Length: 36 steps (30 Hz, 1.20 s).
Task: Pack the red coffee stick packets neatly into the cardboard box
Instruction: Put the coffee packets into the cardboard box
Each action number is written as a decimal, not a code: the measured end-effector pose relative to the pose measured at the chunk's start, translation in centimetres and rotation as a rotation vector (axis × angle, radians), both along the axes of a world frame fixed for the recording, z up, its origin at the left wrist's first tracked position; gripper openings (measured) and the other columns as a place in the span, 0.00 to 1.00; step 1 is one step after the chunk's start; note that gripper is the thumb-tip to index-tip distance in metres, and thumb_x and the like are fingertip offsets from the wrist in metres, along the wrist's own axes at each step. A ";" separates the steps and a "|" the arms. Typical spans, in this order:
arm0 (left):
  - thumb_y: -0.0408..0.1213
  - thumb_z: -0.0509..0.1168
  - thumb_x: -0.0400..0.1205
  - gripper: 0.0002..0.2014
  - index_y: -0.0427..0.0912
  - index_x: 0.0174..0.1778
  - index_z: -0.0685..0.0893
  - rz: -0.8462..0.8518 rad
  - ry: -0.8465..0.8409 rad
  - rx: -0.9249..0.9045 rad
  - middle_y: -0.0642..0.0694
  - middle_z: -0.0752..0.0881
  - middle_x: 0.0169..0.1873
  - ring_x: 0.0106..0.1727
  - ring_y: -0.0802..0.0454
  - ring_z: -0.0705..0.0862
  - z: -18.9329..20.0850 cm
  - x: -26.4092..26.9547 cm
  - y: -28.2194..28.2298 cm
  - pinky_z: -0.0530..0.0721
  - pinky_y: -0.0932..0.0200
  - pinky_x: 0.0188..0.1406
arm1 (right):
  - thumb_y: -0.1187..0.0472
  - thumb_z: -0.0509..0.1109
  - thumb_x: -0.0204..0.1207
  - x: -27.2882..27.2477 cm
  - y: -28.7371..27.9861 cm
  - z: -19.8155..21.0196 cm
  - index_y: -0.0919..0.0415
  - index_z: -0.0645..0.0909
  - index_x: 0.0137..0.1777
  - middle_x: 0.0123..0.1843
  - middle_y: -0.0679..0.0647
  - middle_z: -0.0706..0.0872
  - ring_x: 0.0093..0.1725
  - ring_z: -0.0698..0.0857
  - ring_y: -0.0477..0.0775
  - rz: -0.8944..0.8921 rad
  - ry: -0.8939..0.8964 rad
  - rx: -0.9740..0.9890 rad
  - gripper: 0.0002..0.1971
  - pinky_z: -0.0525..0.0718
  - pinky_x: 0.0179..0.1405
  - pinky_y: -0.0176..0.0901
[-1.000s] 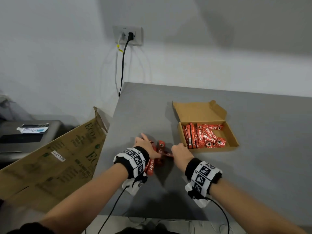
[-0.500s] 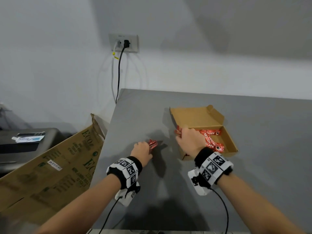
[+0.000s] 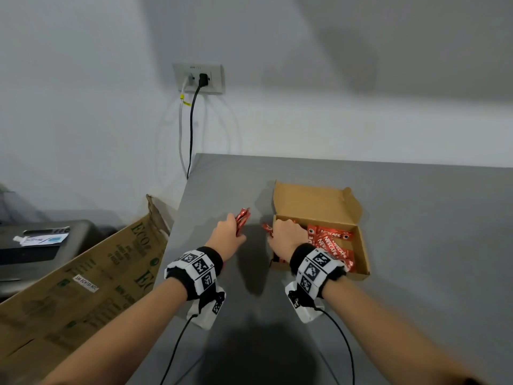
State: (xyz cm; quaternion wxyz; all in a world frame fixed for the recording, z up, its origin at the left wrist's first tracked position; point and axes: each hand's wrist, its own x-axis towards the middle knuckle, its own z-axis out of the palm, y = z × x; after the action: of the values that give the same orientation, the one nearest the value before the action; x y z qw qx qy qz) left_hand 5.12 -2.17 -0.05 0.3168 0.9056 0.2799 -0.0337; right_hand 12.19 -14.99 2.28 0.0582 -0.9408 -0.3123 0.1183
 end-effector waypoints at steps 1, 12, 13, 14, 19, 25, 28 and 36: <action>0.34 0.65 0.80 0.12 0.35 0.51 0.68 0.009 -0.029 -0.011 0.31 0.81 0.52 0.51 0.34 0.82 0.2 0.3 0.1 0.76 0.51 0.46 | 0.57 0.62 0.80 -0.1 0.6 -0.1 0.65 0.79 0.56 0.57 0.62 0.85 0.57 0.84 0.65 0.009 0.010 0.008 0.12 0.82 0.52 0.51; 0.38 0.65 0.82 0.12 0.35 0.55 0.74 -0.024 -0.189 -0.165 0.38 0.84 0.47 0.43 0.44 0.85 1.4 3.3 0.8 0.87 0.50 0.47 | 0.48 0.60 0.82 6.7 -4.8 1.9 0.61 0.75 0.46 0.37 0.51 0.81 0.31 0.80 0.48 -0.204 0.139 0.185 0.15 0.80 0.27 0.37; 0.39 0.66 0.82 0.13 0.35 0.55 0.73 -0.031 -0.187 -0.172 0.39 0.84 0.47 0.42 0.45 0.85 1.2 3.6 0.6 0.87 0.51 0.46 | 0.50 0.61 0.82 7.4 -6.3 1.9 0.62 0.73 0.46 0.39 0.53 0.80 0.35 0.81 0.51 -0.253 0.109 0.104 0.14 0.79 0.30 0.38; 0.39 0.66 0.81 0.14 0.35 0.55 0.73 -0.036 -0.179 -0.183 0.39 0.83 0.47 0.42 0.45 0.85 1.1 3.9 0.4 0.87 0.51 0.46 | 0.52 0.62 0.82 8.0 -7.6 1.7 0.63 0.73 0.48 0.41 0.55 0.80 0.39 0.81 0.54 -0.299 0.088 0.029 0.12 0.79 0.34 0.40; 0.32 0.67 0.79 0.14 0.36 0.56 0.71 -0.077 -0.081 -0.208 0.37 0.83 0.50 0.45 0.40 0.86 0.4 4.4 -0.4 0.87 0.45 0.47 | 0.58 0.61 0.81 8.5 -9.1 -0.6 0.64 0.72 0.47 0.49 0.62 0.82 0.45 0.81 0.60 -0.372 0.169 0.006 0.08 0.81 0.45 0.47; 0.30 0.67 0.77 0.15 0.35 0.57 0.72 -0.055 -0.062 -0.128 0.36 0.83 0.52 0.51 0.40 0.85 0.0 3.7 0.6 0.85 0.45 0.53 | 0.60 0.60 0.81 8.2 -6.6 -1.4 0.65 0.75 0.53 0.50 0.62 0.83 0.47 0.84 0.61 -0.324 0.204 0.085 0.08 0.85 0.49 0.52; 0.32 0.65 0.79 0.12 0.36 0.54 0.71 -0.023 -0.062 -0.042 0.38 0.82 0.50 0.51 0.40 0.84 0.3 3.2 1.3 0.84 0.51 0.49 | 0.62 0.60 0.82 7.3 -5.0 -0.5 0.67 0.74 0.52 0.47 0.61 0.83 0.40 0.82 0.56 -0.286 0.174 0.206 0.07 0.84 0.39 0.45; 0.32 0.66 0.79 0.11 0.35 0.49 0.69 0.032 -0.268 -0.143 0.38 0.81 0.44 0.39 0.45 0.82 2.6 4.5 -0.2 0.81 0.58 0.33 | 0.65 0.61 0.81 2.7 1.7 0.6 0.67 0.72 0.60 0.55 0.64 0.81 0.50 0.84 0.61 -0.180 0.340 0.339 0.10 0.85 0.48 0.50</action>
State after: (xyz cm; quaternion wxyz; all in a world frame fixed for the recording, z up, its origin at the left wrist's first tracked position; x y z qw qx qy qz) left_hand 9.61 -2.37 2.56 0.4154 0.8726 0.2463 0.0729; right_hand 14.89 -13.25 2.90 0.2771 -0.9082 -0.2282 0.2151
